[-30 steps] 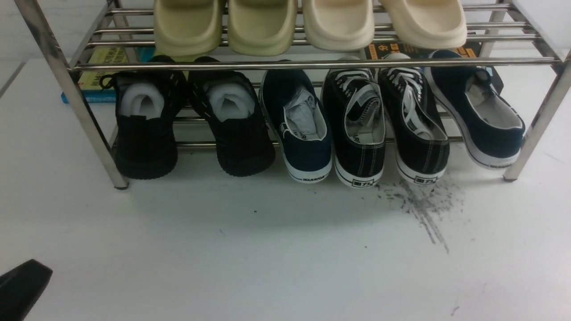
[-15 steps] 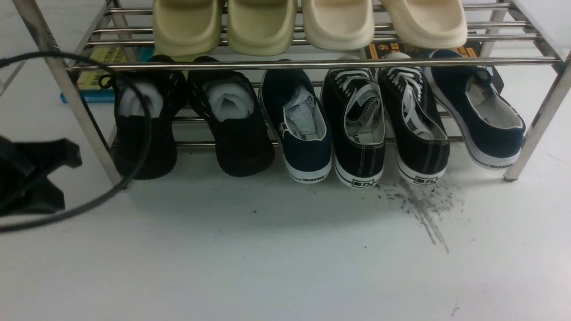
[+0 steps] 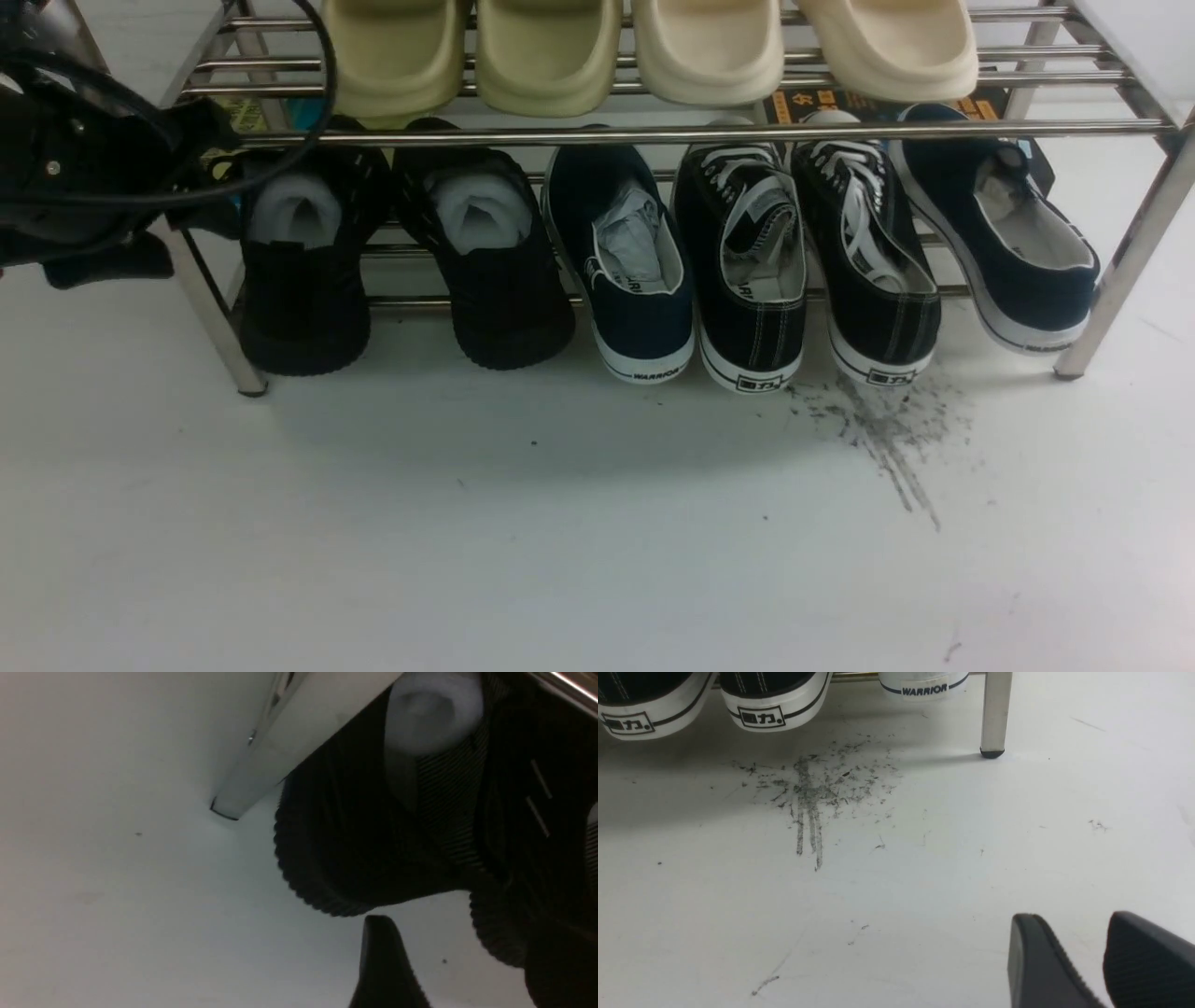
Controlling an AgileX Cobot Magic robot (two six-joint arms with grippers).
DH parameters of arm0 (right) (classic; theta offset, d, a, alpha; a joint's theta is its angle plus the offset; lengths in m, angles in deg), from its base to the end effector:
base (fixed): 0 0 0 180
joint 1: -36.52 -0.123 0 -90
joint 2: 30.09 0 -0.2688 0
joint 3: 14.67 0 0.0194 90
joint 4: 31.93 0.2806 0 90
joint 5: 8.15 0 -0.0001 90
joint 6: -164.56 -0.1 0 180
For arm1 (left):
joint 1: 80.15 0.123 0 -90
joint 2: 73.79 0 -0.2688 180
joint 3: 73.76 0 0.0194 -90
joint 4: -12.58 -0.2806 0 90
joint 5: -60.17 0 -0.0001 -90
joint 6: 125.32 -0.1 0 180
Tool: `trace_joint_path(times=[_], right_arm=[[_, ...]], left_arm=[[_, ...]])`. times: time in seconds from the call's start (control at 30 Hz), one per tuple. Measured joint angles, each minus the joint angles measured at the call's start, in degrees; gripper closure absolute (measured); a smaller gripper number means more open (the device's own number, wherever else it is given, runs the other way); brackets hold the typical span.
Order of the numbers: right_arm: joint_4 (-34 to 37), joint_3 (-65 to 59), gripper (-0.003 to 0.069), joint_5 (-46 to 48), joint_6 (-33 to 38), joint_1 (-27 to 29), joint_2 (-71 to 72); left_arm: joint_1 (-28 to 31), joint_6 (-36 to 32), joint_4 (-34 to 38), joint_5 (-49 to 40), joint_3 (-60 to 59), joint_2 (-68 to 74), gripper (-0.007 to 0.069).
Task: Take the shoes off the shelf with your hand on the white table.
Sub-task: 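Grasp the leftmost shoe on the bottom shelf of the shoe rack with the left gripper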
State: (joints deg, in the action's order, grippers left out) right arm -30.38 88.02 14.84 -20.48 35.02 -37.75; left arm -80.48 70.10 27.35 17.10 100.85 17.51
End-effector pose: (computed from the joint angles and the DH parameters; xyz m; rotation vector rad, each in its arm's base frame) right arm 0.1064 0.0038 0.1718 0.0745 1.8840 0.1052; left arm 0.3517 -0.0195 0.3042 -0.4719 2.4037 -0.4211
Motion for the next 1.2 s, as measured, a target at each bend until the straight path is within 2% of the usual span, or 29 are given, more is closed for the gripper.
trace_joint_path(times=[0.3, 0.77, 0.87, 0.93, 0.97, 1.0, 1.07, 1.2], right_arm=[[0.0, 0.0, 0.042, 0.0, 0.0, 0.0, 0.0], [0.0, 0.0, 0.042, 0.0, 0.0, 0.0, 0.0], [0.0, 0.0, 0.042, 0.0, 0.0, 0.0, 0.0], [0.0, 0.0, 0.042, 0.0, 0.0, 0.0, 0.0], [0.0, 0.0, 0.042, 0.0, 0.0, 0.0, 0.0], [0.0, 0.0, 0.042, 0.0, 0.0, 0.0, 0.0], [0.0, 0.0, 0.042, 0.0, 0.0, 0.0, 0.0], [0.0, 0.0, 0.042, 0.0, 0.0, 0.0, 0.0]], left_arm=[[0.0, 0.95, 6.95, 7.37, 0.0, 7.05, 0.0182], [-0.47, 1.08, 8.69, 7.76, 0.0, 12.32, 0.0193], [-0.54, 1.08, 8.69, 7.01, 0.0, 12.52, 0.0265], [-0.54, 1.08, 8.73, 6.34, 0.0, 12.52, 0.0381], [-0.54, 1.08, 8.73, 6.37, 0.0, 12.52, 0.0393], [-0.54, 1.08, 8.73, 5.9, 0.0, 12.27, 0.0484], [-0.54, 1.13, 8.73, 5.34, 0.0, 11.75, 0.057], [-0.26, 1.31, 8.07, 4.34, 0.0, 8.35, 0.0584]])
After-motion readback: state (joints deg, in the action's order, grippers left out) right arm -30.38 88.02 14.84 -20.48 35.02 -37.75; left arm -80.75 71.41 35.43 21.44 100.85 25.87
